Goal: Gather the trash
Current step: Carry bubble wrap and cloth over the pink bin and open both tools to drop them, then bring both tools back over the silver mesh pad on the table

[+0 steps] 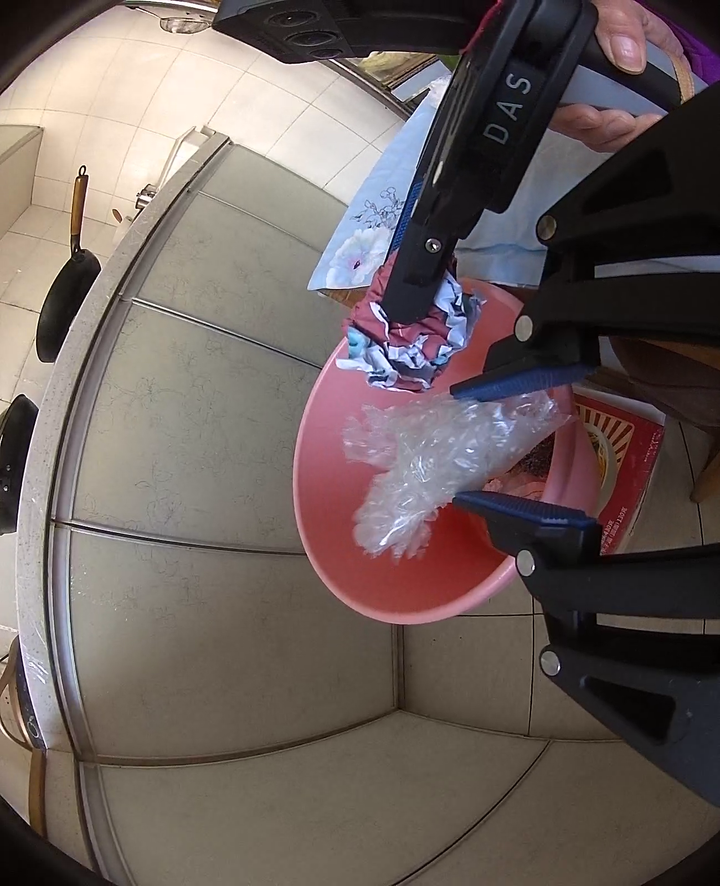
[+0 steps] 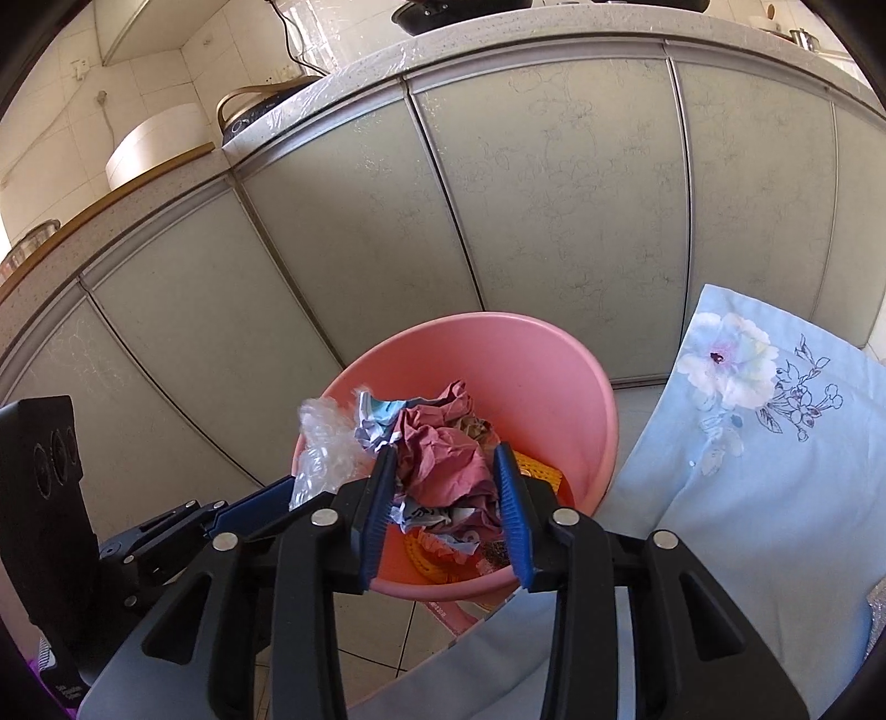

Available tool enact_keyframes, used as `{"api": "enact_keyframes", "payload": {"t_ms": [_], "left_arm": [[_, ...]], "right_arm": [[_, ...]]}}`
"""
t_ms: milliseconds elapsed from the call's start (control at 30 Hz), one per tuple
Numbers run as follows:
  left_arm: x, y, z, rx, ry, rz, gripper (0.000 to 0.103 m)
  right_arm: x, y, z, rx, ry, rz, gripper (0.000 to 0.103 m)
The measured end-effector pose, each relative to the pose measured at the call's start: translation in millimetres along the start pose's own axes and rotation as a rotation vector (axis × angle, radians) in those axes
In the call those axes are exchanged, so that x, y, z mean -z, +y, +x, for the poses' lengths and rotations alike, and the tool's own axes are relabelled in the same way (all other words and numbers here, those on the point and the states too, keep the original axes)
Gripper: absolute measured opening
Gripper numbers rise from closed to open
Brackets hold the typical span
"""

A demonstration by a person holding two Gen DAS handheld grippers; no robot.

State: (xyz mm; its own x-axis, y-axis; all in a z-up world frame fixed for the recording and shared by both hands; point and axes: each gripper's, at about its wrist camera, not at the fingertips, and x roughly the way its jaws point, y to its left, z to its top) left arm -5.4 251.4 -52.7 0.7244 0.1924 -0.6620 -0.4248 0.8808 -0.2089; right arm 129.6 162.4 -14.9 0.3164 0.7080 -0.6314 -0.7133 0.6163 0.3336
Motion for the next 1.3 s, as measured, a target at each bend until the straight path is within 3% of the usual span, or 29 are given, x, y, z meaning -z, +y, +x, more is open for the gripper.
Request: {"api": "enact_keyframes", "payload": {"t_ms": [433, 600, 967, 1300], "left_arm": [[-5.1, 0.8, -6.1, 0.007, -0.023, -0.025, 0.042], [-6.3, 3.2, -15.1, 0.033, -0.022, -0.047, 0.042], [-5.3, -18.4, -41.1, 0.024, -0.036, -0.031, 0.043], [4.9, -61.0, -64.2, 0.063, -0.038, 0.051, 0.043]], "right_arm": [[-1.4, -0.7, -12.2, 0.005, -0.006, -0.004, 0.044], [0.5, 0.4, -31.3, 0.019, -0.037, -0.017, 0.051], [22.9, -0.5, -87.1, 0.132, -0.095, -0.049, 0.051], [58.3, -17.8, -127.0, 0.226, -0.072, -0.030, 0.051]]}}
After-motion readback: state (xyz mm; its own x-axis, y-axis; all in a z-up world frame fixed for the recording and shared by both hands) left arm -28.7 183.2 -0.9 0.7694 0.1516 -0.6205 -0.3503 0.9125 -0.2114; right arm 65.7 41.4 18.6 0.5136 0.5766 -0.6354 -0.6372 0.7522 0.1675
